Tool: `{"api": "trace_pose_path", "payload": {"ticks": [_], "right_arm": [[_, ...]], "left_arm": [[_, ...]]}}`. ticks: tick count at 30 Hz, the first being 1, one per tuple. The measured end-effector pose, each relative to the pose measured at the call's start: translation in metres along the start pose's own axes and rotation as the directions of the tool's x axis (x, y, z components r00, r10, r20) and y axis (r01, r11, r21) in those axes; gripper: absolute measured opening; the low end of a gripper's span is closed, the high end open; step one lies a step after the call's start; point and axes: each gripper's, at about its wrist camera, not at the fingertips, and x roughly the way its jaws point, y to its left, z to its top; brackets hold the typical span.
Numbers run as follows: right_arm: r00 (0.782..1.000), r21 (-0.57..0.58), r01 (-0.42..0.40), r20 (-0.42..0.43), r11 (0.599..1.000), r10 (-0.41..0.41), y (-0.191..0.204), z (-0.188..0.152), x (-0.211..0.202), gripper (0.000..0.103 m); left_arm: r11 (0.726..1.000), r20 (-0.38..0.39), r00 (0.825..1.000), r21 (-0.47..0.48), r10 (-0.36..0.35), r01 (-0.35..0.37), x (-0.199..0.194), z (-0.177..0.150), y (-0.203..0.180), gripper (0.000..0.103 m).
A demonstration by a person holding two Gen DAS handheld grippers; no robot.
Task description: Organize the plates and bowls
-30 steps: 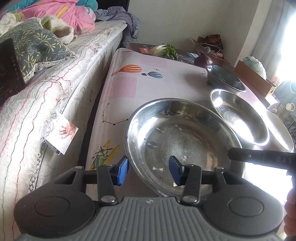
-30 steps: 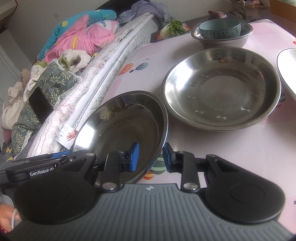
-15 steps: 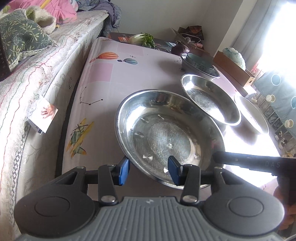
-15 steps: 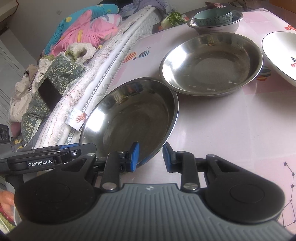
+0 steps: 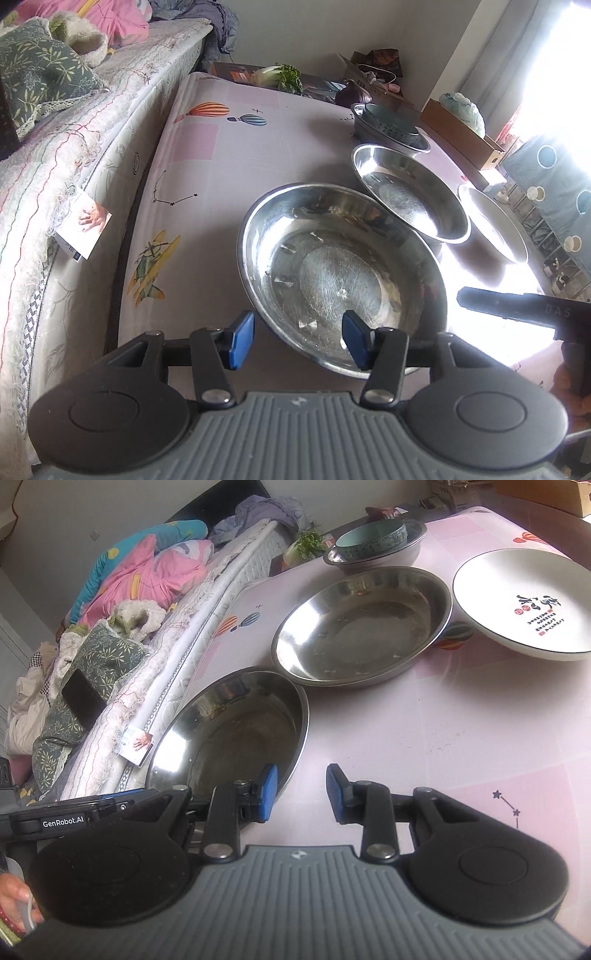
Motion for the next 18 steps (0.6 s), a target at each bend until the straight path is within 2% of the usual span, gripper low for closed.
{"api": "trace_pose_path", "payload": {"ticks": [4, 6, 10, 13, 18], "right_arm": [[1.0, 0.014, 0.008, 0.013, 1.0, -0.008, -0.004, 0.013, 0.012, 0.031], [1.0, 0.017, 0.009, 0.017, 1.0, -0.01, -0.005, 0.018, 0.019, 0.031], [1.0, 0.005, 0.026, 0.016, 1.0, -0.026, -0.001, 0.028, 0.034, 0.031], [0.999, -0.015, 0.038, 0.008, 0.999, -0.037, 0.004, 0.031, 0.043, 0.031], [1.0, -0.022, 0.016, -0.006, 1.0, -0.017, 0.01, 0.033, 0.052, 0.023]], "left_arm": [[0.991, 0.021, 0.993, 0.057, 0.118, -0.119, 0.011, 0.023, -0.006, 0.059], [0.985, 0.028, 0.989, 0.087, 0.146, -0.148, 0.018, 0.031, -0.011, 0.059], [0.98, 0.033, 0.987, 0.119, 0.157, -0.159, 0.031, 0.04, -0.018, 0.059], [0.982, 0.023, 0.987, 0.102, 0.158, -0.16, 0.04, 0.043, -0.015, 0.053], [0.978, -0.003, 0.983, 0.099, 0.185, -0.184, 0.048, 0.044, -0.01, 0.032]]}}
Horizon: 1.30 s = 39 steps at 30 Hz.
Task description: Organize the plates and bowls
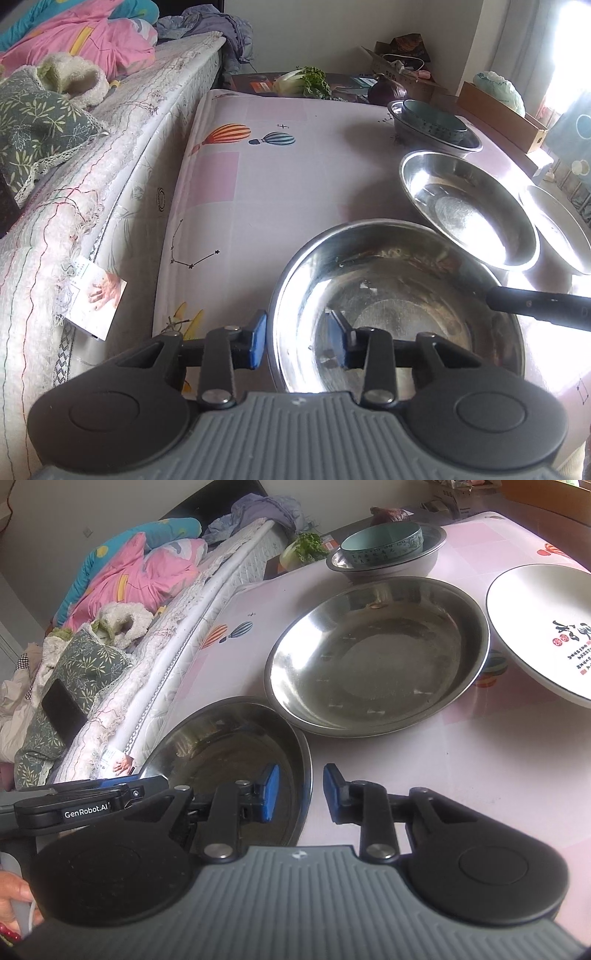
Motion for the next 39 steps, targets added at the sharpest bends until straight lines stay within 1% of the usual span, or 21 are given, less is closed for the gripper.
{"api": "trace_pose_path", "payload": {"ticks": [2, 4, 8, 14, 17, 20, 22, 25, 30, 39], "right_arm": [[1.0, -0.004, -0.004, -0.002, 1.0, 0.004, 0.003, 0.0, 0.001, 0.022], [1.0, -0.014, 0.0, -0.005, 1.0, 0.0, 0.005, -0.001, 0.001, 0.022], [1.0, -0.024, -0.015, -0.024, 1.0, 0.015, 0.011, -0.007, -0.004, 0.022], [0.997, -0.033, -0.048, -0.06, 0.998, 0.046, 0.016, -0.024, -0.018, 0.022], [0.996, -0.016, -0.062, -0.062, 0.998, 0.061, 0.013, -0.032, -0.024, 0.021], [0.997, -0.013, -0.052, -0.054, 0.999, 0.051, 0.011, -0.035, -0.026, 0.021], [0.997, -0.01, -0.047, -0.054, 0.999, 0.047, 0.01, -0.036, -0.026, 0.021], [0.997, -0.017, -0.043, -0.057, 0.999, 0.042, 0.01, -0.037, -0.024, 0.021], [0.996, -0.009, -0.049, -0.076, 0.999, 0.048, 0.009, -0.041, -0.018, 0.018], [0.997, 0.0, -0.032, -0.064, 0.999, 0.032, 0.006, -0.039, -0.021, 0.018]], "left_arm": [[1.0, -0.004, 1.0, -0.005, 0.015, -0.015, 0.0, 0.0, 0.003, 0.023], [1.0, -0.009, 1.0, -0.015, 0.017, -0.017, -0.002, 0.0, 0.007, 0.021], [1.0, -0.013, 1.0, -0.024, 0.016, -0.016, -0.01, -0.007, 0.012, 0.021], [0.999, -0.047, 0.999, -0.053, -0.016, 0.014, -0.022, -0.022, 0.023, 0.021], [0.999, -0.057, 0.998, -0.033, -0.032, 0.03, -0.026, -0.031, 0.021, 0.028], [1.0, -0.066, 0.998, 0.002, -0.011, 0.011, -0.025, -0.035, 0.013, 0.032], [1.0, -0.068, 0.998, 0.027, 0.014, -0.012, -0.022, -0.035, 0.008, 0.032], [0.999, -0.069, 0.997, 0.039, 0.029, -0.027, -0.02, -0.035, 0.005, 0.033], [0.999, -0.075, 0.997, 0.031, 0.024, -0.021, -0.019, -0.036, 0.002, 0.031], [1.0, -0.076, 0.997, 0.026, 0.011, -0.009, -0.019, -0.039, -0.003, 0.031]]}}
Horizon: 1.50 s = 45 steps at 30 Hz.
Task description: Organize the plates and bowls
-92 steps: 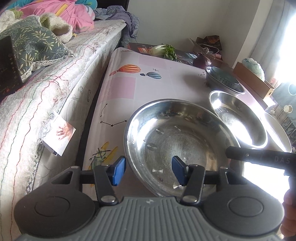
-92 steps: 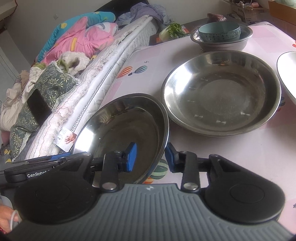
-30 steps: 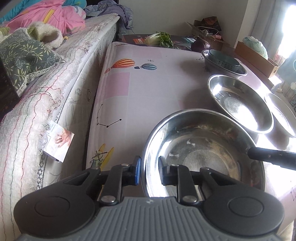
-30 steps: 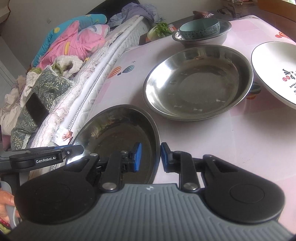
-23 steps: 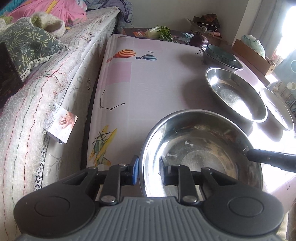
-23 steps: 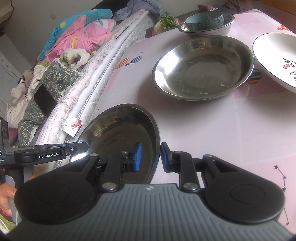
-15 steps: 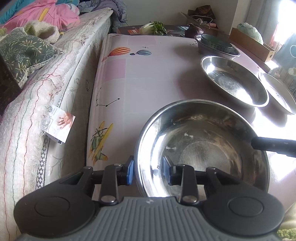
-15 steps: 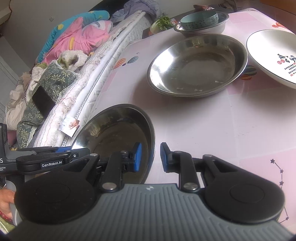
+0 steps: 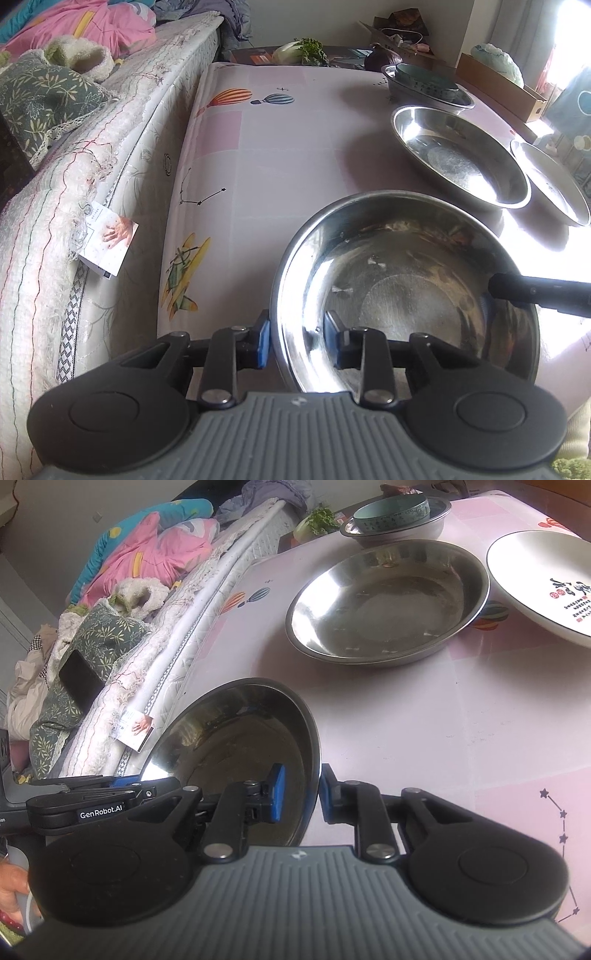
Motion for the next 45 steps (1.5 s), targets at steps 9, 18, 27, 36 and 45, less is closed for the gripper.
{"api": "trace_pose_path", "payload": {"ticks": [9, 18, 27, 36, 45], "right_arm": [[1.0, 0.001, 0.005, 0.0, 1.0, -0.005, 0.0001, -0.0001, 0.0003, 0.019], [1.0, 0.002, 0.009, 0.0, 1.0, -0.009, -0.0001, 0.0005, -0.0001, 0.019], [1.0, -0.001, 0.016, 0.003, 1.0, -0.016, -0.002, 0.0009, -0.0024, 0.02], [1.0, -0.007, 0.018, 0.007, 1.0, -0.018, -0.0039, 0.0015, -0.0043, 0.021], [1.0, -0.007, 0.017, 0.007, 1.0, -0.017, -0.0048, 0.0013, -0.0046, 0.021]], "left_arm": [[1.0, 0.0, 1.0, -0.008, -0.004, 0.004, -0.0011, -0.0005, 0.0, 0.031], [1.0, -0.002, 1.0, -0.009, -0.007, 0.006, -0.0019, -0.0007, -0.0015, 0.031], [1.0, 0.005, 1.0, -0.013, -0.015, 0.015, -0.0041, -0.0028, -0.0046, 0.031], [1.0, 0.016, 1.0, -0.002, -0.006, 0.006, -0.0064, -0.0027, -0.0077, 0.031], [1.0, 0.024, 1.0, -0.003, -0.004, 0.004, -0.0077, -0.002, -0.0068, 0.031]]}}
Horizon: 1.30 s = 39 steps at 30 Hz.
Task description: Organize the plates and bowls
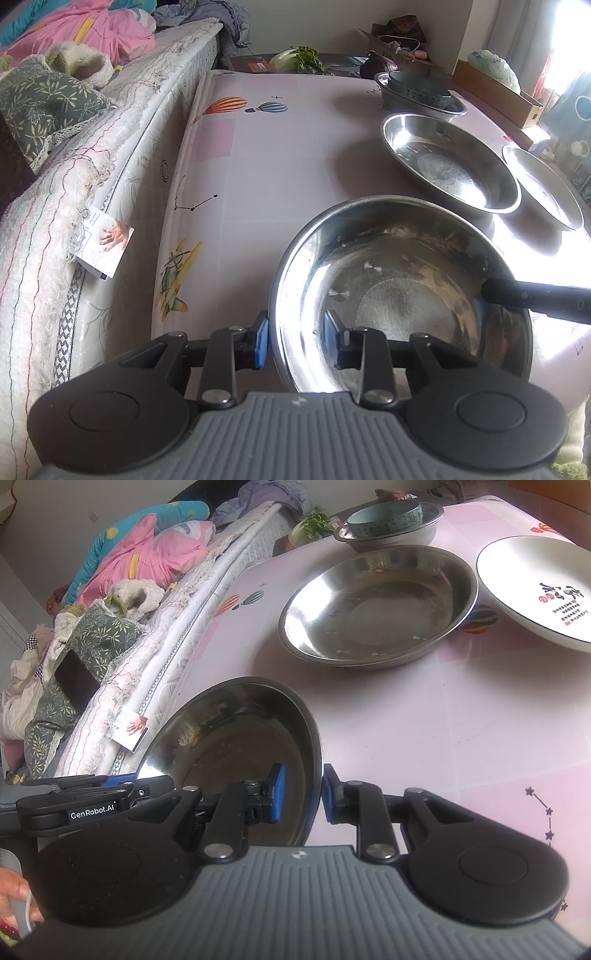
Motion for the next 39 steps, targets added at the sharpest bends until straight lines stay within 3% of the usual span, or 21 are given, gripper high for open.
{"api": "trace_pose_path", "payload": {"ticks": [39], "right_arm": [[1.0, 0.006, -0.005, -0.007, 1.0, 0.005, 0.004, -0.0041, 0.001, 0.023]], "left_arm": [[1.0, 0.001, 1.0, -0.003, 0.003, -0.003, 0.0025, 0.0013, 0.0022, 0.036]]}}
